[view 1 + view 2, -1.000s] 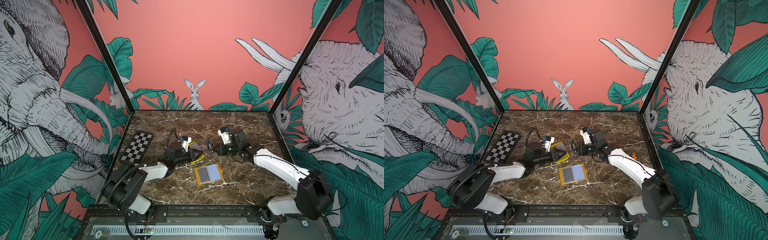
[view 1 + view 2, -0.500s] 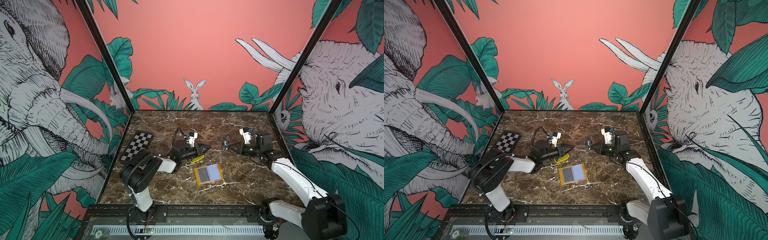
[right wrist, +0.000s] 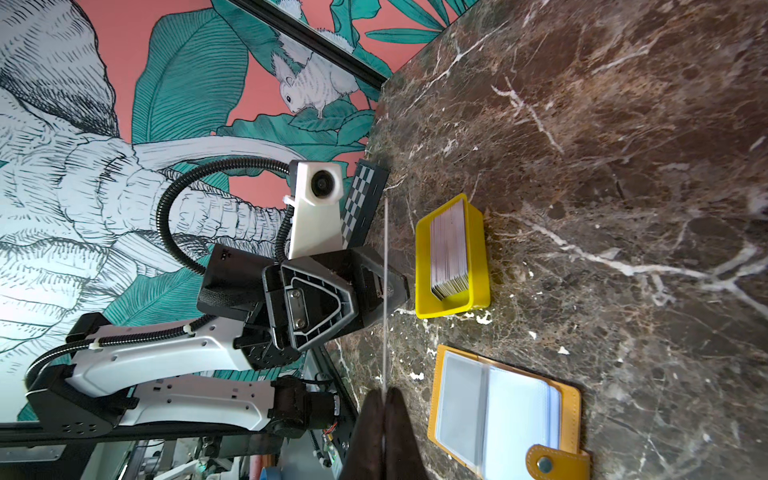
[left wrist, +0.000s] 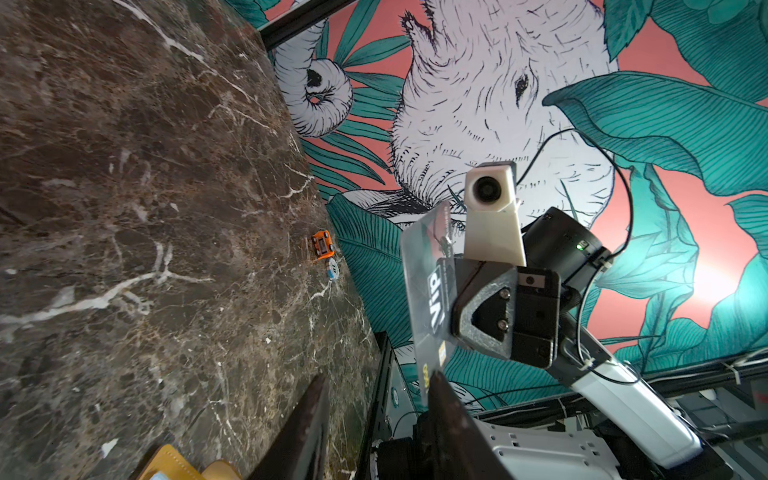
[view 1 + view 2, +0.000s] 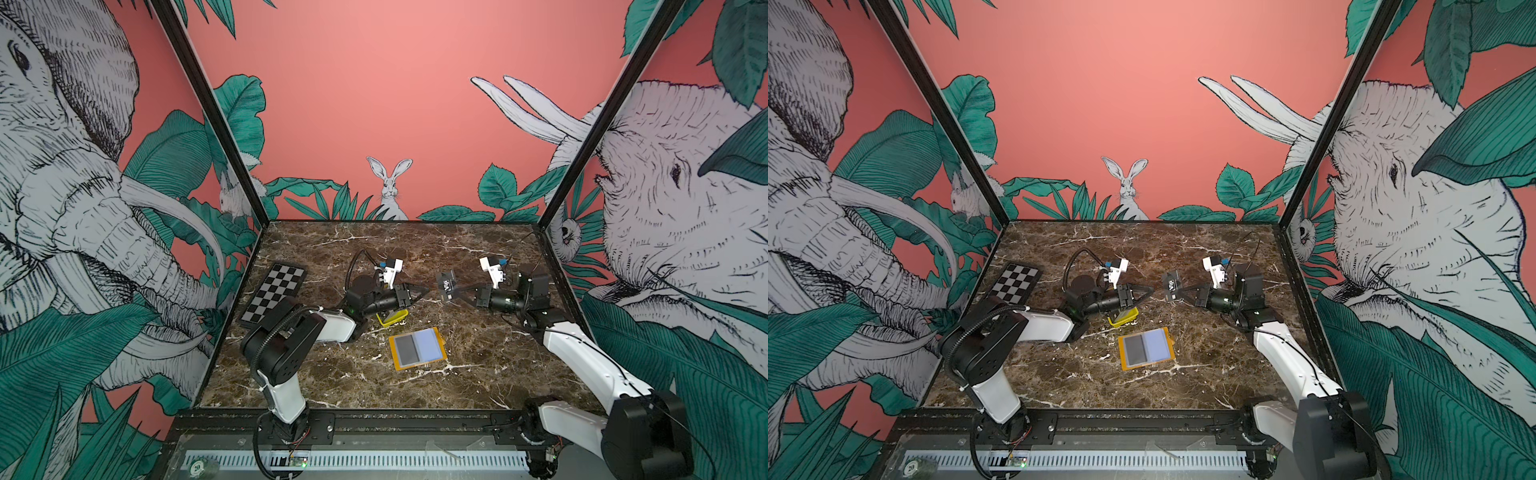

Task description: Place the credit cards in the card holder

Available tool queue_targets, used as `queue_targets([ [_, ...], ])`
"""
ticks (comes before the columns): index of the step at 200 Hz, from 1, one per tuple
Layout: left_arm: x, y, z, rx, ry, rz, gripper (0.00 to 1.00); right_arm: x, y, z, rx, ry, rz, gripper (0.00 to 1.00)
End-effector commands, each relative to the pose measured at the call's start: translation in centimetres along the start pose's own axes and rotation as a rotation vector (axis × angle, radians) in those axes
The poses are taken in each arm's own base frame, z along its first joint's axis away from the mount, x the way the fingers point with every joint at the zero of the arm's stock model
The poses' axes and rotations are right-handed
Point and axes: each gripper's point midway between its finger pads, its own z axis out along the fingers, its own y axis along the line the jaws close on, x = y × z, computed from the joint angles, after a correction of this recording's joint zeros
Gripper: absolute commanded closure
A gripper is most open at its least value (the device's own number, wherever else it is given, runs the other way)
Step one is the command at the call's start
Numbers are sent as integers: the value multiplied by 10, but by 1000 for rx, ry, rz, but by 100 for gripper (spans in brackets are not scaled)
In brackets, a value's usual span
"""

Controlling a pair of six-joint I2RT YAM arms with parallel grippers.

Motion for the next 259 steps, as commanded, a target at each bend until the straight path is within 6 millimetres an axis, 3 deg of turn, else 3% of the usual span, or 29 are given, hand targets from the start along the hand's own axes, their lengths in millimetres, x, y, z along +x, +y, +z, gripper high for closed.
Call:
queue_targets([
  [1,0,-22,6,74,33,29,59,-2,12,2,-62,0,-36,100],
  [91,0,-32,12,103,59,5,64,12,19,21,-103,68,-44,100],
  [123,-1,-33,9,102,47,9,77,16,5,24,-58,75,-19,100],
  [147,1,-31,9,100,48,6,93,18,-4,27,-34,82,4,100],
  [177,2,-29,7,91,42,6,98,19,-10,27,-7,83,13,100],
  [203,4,-25,4,65,39,9,100,22,-14,28,23,89,7,85],
  [259,24,8,-23,-172,48,18,100,55,-42,28,306,165,-77,79],
])
